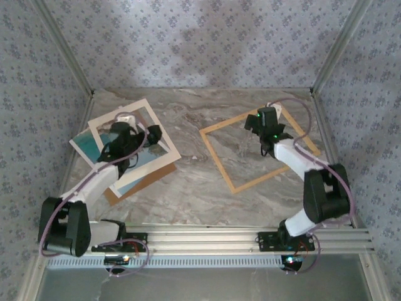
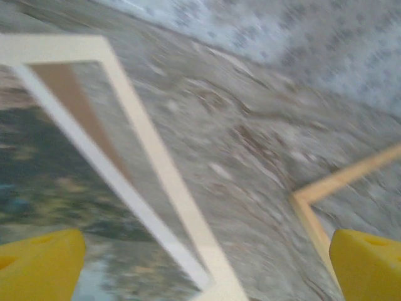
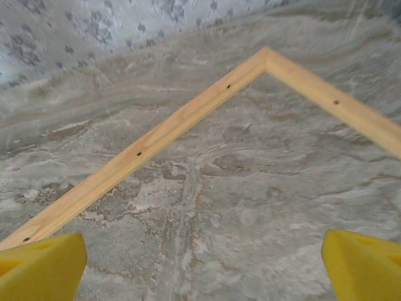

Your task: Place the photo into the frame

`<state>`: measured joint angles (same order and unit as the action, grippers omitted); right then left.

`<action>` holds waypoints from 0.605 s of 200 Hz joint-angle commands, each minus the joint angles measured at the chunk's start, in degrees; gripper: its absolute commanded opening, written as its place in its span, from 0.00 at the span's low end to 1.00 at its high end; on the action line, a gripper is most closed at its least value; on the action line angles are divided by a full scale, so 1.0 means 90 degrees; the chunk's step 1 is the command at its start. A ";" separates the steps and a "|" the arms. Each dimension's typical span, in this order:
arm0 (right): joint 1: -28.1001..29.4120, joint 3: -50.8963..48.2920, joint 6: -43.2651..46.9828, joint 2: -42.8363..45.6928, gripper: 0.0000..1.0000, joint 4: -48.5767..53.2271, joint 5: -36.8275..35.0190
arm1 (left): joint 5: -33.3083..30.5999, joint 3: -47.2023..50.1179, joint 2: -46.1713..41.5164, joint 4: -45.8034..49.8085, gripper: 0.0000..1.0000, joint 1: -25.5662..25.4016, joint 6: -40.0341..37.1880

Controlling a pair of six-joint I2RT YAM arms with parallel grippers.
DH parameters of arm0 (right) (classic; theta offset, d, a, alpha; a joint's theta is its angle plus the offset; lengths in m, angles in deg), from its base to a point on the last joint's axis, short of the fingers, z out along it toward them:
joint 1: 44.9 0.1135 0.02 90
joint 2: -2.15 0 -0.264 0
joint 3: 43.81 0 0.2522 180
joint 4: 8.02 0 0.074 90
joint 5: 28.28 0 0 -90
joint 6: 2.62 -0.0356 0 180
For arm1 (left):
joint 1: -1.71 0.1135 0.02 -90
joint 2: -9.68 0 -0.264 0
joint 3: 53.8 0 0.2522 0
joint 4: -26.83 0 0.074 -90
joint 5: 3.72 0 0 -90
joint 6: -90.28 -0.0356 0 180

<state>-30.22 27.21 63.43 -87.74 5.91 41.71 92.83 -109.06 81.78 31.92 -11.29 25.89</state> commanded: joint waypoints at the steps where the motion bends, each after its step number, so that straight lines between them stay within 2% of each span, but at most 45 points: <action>1: 0.0023 0.0997 -0.0438 -0.0957 0.96 0.1087 -0.0024 | 0.0191 -0.0378 0.0328 0.0710 1.00 -0.0428 -0.0042; 24: 0.0049 0.2178 -0.0496 -0.1996 0.95 0.1658 0.0243 | 0.0166 -0.0398 0.0538 0.0529 1.00 -0.0631 -0.0072; 58: 0.0127 0.3739 -0.0665 -0.3325 0.92 0.2313 0.1040 | 0.0185 -0.0439 0.0718 0.0514 1.00 -0.0703 -0.0095; 121: 0.0359 0.5832 -0.0786 -0.4936 0.87 0.3576 0.1241 | 0.0133 -0.0268 0.0609 0.0475 1.00 -0.0753 -0.0129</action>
<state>-27.86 73.68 57.79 -128.24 29.91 51.38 93.86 -111.25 87.90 36.12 -17.80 25.80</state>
